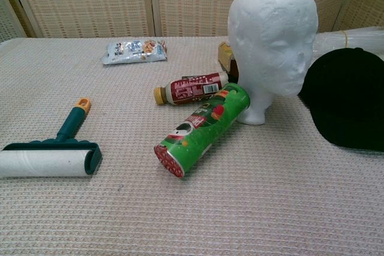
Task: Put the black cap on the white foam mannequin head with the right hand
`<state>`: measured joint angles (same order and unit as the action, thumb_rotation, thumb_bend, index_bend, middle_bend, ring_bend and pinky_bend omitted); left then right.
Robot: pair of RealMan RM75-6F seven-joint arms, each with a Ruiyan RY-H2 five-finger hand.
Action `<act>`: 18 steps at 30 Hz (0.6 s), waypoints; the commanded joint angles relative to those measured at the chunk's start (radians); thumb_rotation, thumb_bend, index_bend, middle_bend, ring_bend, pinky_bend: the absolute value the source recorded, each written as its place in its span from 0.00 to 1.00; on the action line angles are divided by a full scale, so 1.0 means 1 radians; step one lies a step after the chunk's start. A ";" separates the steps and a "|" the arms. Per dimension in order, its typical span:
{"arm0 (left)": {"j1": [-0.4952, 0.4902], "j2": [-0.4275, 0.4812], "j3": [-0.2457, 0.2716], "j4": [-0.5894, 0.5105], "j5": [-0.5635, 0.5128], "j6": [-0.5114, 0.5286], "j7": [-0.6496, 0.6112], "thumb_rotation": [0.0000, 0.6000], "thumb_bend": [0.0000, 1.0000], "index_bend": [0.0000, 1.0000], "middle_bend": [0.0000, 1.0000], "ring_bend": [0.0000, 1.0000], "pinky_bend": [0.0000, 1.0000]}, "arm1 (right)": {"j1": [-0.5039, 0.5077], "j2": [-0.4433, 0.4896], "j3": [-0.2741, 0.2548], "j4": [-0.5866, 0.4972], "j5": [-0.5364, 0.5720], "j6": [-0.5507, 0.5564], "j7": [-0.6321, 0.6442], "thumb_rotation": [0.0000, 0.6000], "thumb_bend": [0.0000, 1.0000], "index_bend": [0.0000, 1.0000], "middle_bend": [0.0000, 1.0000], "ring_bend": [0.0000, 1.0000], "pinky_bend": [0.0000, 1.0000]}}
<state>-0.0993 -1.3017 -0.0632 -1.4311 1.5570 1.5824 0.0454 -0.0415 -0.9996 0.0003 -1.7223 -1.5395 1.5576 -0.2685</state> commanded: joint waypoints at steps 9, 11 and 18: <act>-0.006 0.015 -0.007 -0.023 -0.020 -0.021 -0.027 1.00 0.13 0.15 0.08 0.00 0.09 | 0.057 -0.211 0.044 0.217 -0.017 -0.011 -0.070 1.00 0.14 0.05 0.00 0.00 0.09; -0.008 0.020 -0.009 -0.029 -0.024 -0.028 -0.043 1.00 0.13 0.15 0.08 0.00 0.09 | 0.075 -0.286 0.045 0.317 -0.054 0.000 -0.106 1.00 0.14 0.12 0.00 0.00 0.07; -0.008 0.064 -0.016 -0.068 -0.031 -0.031 -0.106 1.00 0.13 0.15 0.08 0.00 0.09 | 0.150 -0.472 0.045 0.555 -0.147 -0.010 -0.246 1.00 0.14 0.29 0.00 0.00 0.00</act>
<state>-0.1075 -1.2452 -0.0761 -1.4921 1.5254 1.5483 -0.0521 0.0692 -1.3978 0.0409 -1.2468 -1.6412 1.5490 -0.4557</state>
